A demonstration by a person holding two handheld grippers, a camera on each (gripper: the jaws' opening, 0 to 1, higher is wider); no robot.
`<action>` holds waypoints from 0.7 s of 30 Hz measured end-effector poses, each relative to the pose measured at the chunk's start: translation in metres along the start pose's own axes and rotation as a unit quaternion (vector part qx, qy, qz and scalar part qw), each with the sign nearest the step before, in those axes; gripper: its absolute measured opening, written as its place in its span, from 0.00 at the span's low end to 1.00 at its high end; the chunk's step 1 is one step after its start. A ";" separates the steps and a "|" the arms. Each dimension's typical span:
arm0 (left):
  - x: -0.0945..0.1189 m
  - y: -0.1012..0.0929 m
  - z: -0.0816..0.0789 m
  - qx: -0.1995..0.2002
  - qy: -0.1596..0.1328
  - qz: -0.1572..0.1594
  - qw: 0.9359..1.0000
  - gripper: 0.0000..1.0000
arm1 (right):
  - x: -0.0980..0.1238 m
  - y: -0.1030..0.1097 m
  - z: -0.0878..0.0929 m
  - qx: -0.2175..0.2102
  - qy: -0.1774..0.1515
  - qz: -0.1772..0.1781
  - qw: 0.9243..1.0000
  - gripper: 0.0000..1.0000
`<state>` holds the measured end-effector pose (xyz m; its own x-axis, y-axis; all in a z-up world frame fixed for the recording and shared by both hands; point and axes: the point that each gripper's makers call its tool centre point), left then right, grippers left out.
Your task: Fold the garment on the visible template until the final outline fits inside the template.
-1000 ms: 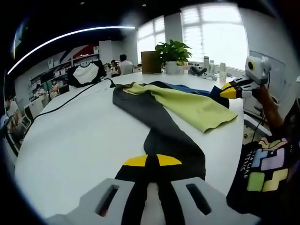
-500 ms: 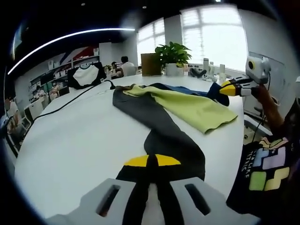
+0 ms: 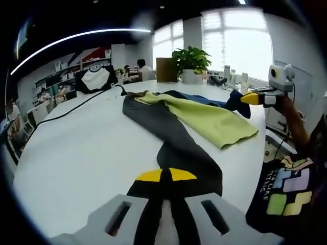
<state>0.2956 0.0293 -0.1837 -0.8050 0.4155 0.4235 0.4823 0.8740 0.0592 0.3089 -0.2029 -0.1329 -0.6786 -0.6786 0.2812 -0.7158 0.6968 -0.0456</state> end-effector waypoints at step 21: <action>0.006 0.016 -0.027 0.050 -0.050 -0.034 0.997 0.02 | 0.009 -0.019 -0.028 0.007 -0.040 0.016 0.999 0.00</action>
<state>0.3081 0.0388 -0.1556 -0.8675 0.3738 0.3282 0.3932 0.9194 -0.0077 0.3211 -0.2159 -0.1031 -0.7111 -0.6734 0.2021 -0.6960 0.7149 -0.0666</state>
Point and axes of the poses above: the point that each gripper's makers call its tool centre point, and the gripper's own axes: x roughly backward along the fingers, y roughly to its left, z roughly out of its underside, and after that the axes turned 5 degrees about -z, right-handed
